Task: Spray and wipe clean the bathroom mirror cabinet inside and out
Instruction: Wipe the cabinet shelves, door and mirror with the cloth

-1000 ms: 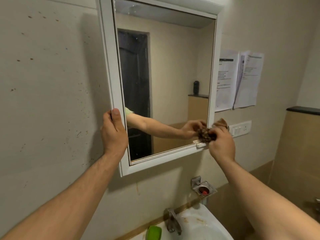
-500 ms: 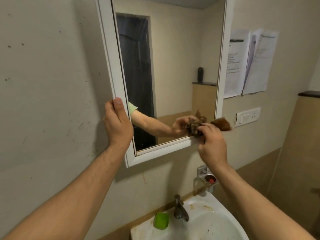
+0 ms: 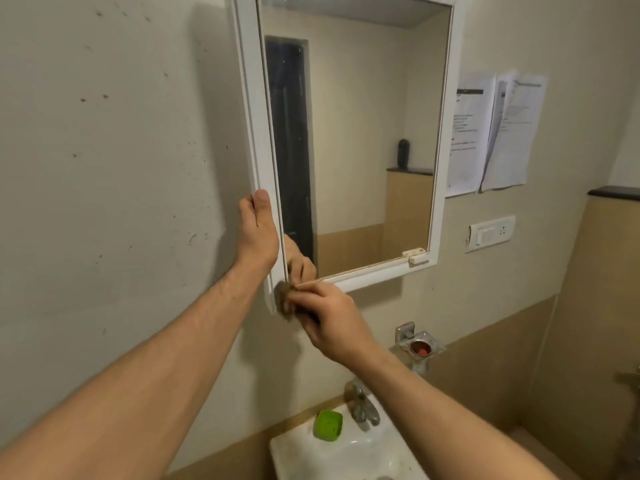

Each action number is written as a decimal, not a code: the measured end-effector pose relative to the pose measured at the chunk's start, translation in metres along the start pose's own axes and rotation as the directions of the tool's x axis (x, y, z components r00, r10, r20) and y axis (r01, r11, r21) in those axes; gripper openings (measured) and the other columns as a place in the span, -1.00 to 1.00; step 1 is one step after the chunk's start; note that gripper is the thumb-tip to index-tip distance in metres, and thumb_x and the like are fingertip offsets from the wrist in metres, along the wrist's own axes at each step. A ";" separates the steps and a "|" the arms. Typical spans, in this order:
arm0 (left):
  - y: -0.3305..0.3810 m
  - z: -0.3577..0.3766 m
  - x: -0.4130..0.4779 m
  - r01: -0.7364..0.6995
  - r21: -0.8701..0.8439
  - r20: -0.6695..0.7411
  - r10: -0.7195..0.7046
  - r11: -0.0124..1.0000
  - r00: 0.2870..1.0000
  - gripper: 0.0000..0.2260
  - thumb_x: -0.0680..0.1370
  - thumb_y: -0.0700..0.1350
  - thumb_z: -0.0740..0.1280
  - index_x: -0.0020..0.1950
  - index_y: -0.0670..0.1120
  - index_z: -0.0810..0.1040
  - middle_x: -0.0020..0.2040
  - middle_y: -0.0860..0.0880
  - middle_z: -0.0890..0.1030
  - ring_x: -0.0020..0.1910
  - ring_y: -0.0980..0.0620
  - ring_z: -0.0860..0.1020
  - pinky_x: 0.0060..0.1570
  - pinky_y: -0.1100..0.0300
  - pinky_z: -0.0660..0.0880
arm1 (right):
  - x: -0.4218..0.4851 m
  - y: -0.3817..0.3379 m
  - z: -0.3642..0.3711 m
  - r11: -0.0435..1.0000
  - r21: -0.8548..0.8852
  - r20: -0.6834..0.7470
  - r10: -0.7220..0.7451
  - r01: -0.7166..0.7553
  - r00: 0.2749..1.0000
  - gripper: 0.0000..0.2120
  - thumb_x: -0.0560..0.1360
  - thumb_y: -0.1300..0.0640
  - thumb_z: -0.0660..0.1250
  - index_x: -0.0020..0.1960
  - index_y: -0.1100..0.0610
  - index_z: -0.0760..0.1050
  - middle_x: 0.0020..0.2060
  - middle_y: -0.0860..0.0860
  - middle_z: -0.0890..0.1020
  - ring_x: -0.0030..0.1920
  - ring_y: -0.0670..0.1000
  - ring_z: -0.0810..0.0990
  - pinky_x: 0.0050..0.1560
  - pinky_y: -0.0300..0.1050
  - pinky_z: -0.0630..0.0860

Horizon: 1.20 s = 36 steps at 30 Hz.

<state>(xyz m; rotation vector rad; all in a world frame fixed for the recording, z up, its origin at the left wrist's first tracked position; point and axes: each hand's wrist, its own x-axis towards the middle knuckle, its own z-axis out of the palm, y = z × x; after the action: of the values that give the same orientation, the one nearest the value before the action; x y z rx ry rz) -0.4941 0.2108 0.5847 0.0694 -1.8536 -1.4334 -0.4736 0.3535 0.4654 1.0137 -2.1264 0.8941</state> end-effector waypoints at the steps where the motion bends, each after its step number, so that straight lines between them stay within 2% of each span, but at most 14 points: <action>1: 0.003 -0.004 0.001 0.004 0.011 0.014 -0.004 1.000 1.000 -0.66 0.69 0.23 -0.04 0.22 0.03 0.33 -0.09 0.21 0.44 -0.12 0.27 0.43 -0.22 0.39 0.28 | 0.004 0.002 -0.016 0.997 -0.019 0.067 -0.070 0.072 0.995 -0.69 0.54 0.19 0.43 0.27 0.04 0.66 0.22 -0.02 0.66 0.20 0.04 0.59 0.24 -0.04 0.56; 8: 0.027 -0.014 0.011 -0.061 0.045 0.113 0.055 0.997 0.992 -0.71 0.70 0.20 -0.03 0.23 0.06 0.30 -0.01 0.10 0.45 -0.06 0.19 0.45 -0.19 0.30 0.31 | 0.130 0.000 -0.113 0.989 0.041 -0.450 0.144 -0.140 0.881 -0.48 0.56 0.17 0.40 0.42 -0.17 0.34 0.23 -0.14 0.41 0.20 -0.19 0.42 0.29 -0.19 0.46; 13: 0.061 -0.010 0.050 -0.152 0.073 0.031 0.150 0.986 0.988 -0.72 0.69 0.19 0.01 0.16 0.03 0.35 0.00 0.00 0.48 -0.09 0.16 0.46 -0.25 0.31 0.31 | 0.222 -0.031 -0.132 0.998 -0.048 -0.573 -0.001 -0.033 0.819 -0.50 0.61 0.04 0.34 0.49 -0.11 0.27 0.37 -0.01 0.39 0.29 0.00 0.49 0.30 -0.08 0.49; 16: 0.067 -0.008 0.069 -0.243 0.141 -0.023 0.248 0.960 0.968 -0.70 0.69 0.17 0.06 0.12 -0.04 0.40 0.01 -0.07 0.53 -0.08 0.03 0.53 -0.24 0.12 0.47 | 0.255 -0.051 -0.109 0.968 -0.246 -0.488 -0.170 0.052 0.856 -0.47 0.67 -0.08 0.18 0.60 -0.05 0.20 0.57 0.05 0.26 0.58 0.13 0.22 0.56 0.15 0.22; 18: 0.061 -0.010 0.073 -0.329 0.188 -0.044 0.343 0.925 0.938 -0.66 0.68 0.18 0.07 0.10 -0.07 0.42 -0.03 -0.09 0.54 -0.11 -0.05 0.56 -0.24 -0.02 0.55 | 0.264 -0.040 -0.106 0.859 -0.386 -0.262 -0.452 0.336 0.853 -0.43 0.70 -0.11 0.10 0.66 0.00 0.13 0.66 0.04 0.13 0.66 0.08 0.02 0.64 0.15 0.02; 20: 0.056 -0.010 0.072 -0.391 0.229 -0.049 0.411 0.892 0.910 -0.59 0.63 0.29 0.01 0.07 -0.02 0.39 -0.10 0.00 0.51 -0.17 0.07 0.54 -0.33 0.16 0.46 | 0.277 -0.012 -0.129 0.798 -0.419 -0.183 -0.542 0.433 0.821 -0.43 0.69 -0.14 0.10 0.67 -0.08 0.12 0.68 -0.04 0.06 0.67 0.02 -0.07 0.63 0.12 0.00; 22: 0.053 -0.008 0.071 -0.377 0.233 -0.059 0.400 0.896 0.915 -0.53 0.55 0.40 -0.06 0.10 0.05 0.33 -0.13 0.07 0.49 -0.20 0.15 0.52 -0.36 0.31 0.39 | 0.299 0.004 -0.156 0.949 -0.293 -0.466 -0.251 0.120 0.848 -0.47 0.69 -0.18 0.07 0.65 -0.20 0.10 0.67 -0.09 0.04 0.67 0.01 -0.07 0.62 0.17 0.01; 25: 0.054 -0.003 0.067 -0.348 0.137 -0.081 0.361 0.927 0.929 -0.46 0.52 0.42 -0.05 0.07 0.00 0.38 -0.17 -0.02 0.51 -0.28 0.11 0.52 -0.43 0.31 0.45 | 0.330 -0.011 -0.172 0.885 0.112 -0.733 0.380 -0.451 0.564 -0.40 0.69 -0.22 -0.02 0.68 -0.08 0.01 0.68 0.10 -0.04 0.66 0.18 -0.04 0.58 0.38 -0.04; 26: 0.054 -0.001 0.068 -0.350 0.116 -0.078 0.360 0.929 0.930 -0.47 0.52 0.40 -0.03 0.06 -0.02 0.39 -0.19 -0.06 0.51 -0.31 0.10 0.50 -0.46 0.34 0.43 | 0.334 -0.027 -0.166 0.879 0.114 -0.728 0.390 -0.462 0.563 -0.35 0.69 -0.25 -0.04 0.69 -0.04 -0.09 0.68 0.14 -0.11 0.66 0.23 -0.06 0.57 0.42 -0.07; 27: 0.052 -0.001 0.068 -0.358 0.096 -0.077 0.365 0.929 0.928 -0.49 0.53 0.37 -0.01 0.04 -0.05 0.40 -0.21 -0.08 0.50 -0.34 0.12 0.47 -0.48 0.34 0.41 | 0.336 -0.042 -0.154 0.929 0.013 -0.706 0.272 -0.371 0.654 -0.31 0.67 -0.28 -0.05 0.69 -0.04 -0.18 0.67 0.15 -0.18 0.65 0.27 -0.10 0.56 0.45 -0.12; 29: 0.051 -0.001 0.069 -0.373 0.041 -0.084 0.375 0.927 0.923 -0.53 0.55 0.31 0.03 0.03 -0.09 0.40 -0.26 -0.09 0.47 -0.42 0.18 0.43 -0.51 0.35 0.39 | 0.330 -0.058 -0.124 0.943 -0.329 -0.505 -0.226 0.056 0.833 -0.28 0.65 -0.34 -0.03 0.68 -0.11 -0.20 0.66 0.06 -0.29 0.65 0.25 -0.21 0.55 0.44 -0.22; 31: 0.052 0.000 0.069 -0.376 0.001 -0.075 0.375 0.927 0.924 -0.55 0.57 0.28 0.05 0.05 -0.09 0.40 -0.27 -0.06 0.47 -0.41 0.20 0.46 -0.51 0.34 0.39 | 0.322 -0.048 -0.123 0.818 -0.464 -0.290 -0.503 0.340 0.814 -0.35 0.67 -0.32 -0.03 0.68 -0.18 -0.12 0.66 -0.02 -0.28 0.66 0.13 -0.28 0.57 0.40 -0.18; 34: 0.053 -0.006 0.070 -0.368 0.085 -0.030 0.372 0.926 0.928 -0.43 0.57 0.35 -0.03 0.26 -0.07 0.37 -0.01 -0.04 0.53 -0.07 0.07 0.58 -0.24 0.29 0.49 | 0.316 -0.005 -0.165 0.866 -0.434 -0.318 -0.406 0.249 0.857 -0.44 0.70 -0.25 0.00 0.65 -0.29 -0.09 0.67 -0.14 -0.21 0.66 0.00 -0.26 0.59 0.30 -0.11; 36: 0.060 -0.011 0.075 -0.418 0.149 0.011 0.421 0.896 0.907 -0.44 0.64 0.26 0.00 0.52 -0.05 0.21 0.40 -0.07 0.43 0.36 -0.03 0.45 0.24 0.09 0.48 | 0.309 0.024 -0.188 0.973 -0.211 -0.537 -0.031 -0.098 0.843 -0.45 0.71 -0.22 0.01 0.65 -0.27 -0.06 0.68 -0.10 -0.16 0.67 0.06 -0.20 0.61 0.30 -0.10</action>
<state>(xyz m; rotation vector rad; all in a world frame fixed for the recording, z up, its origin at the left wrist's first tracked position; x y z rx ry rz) -0.5163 0.1876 0.6759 -0.2301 -1.8169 -0.9907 -0.6102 0.3854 0.7997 0.5217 -1.7145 0.8068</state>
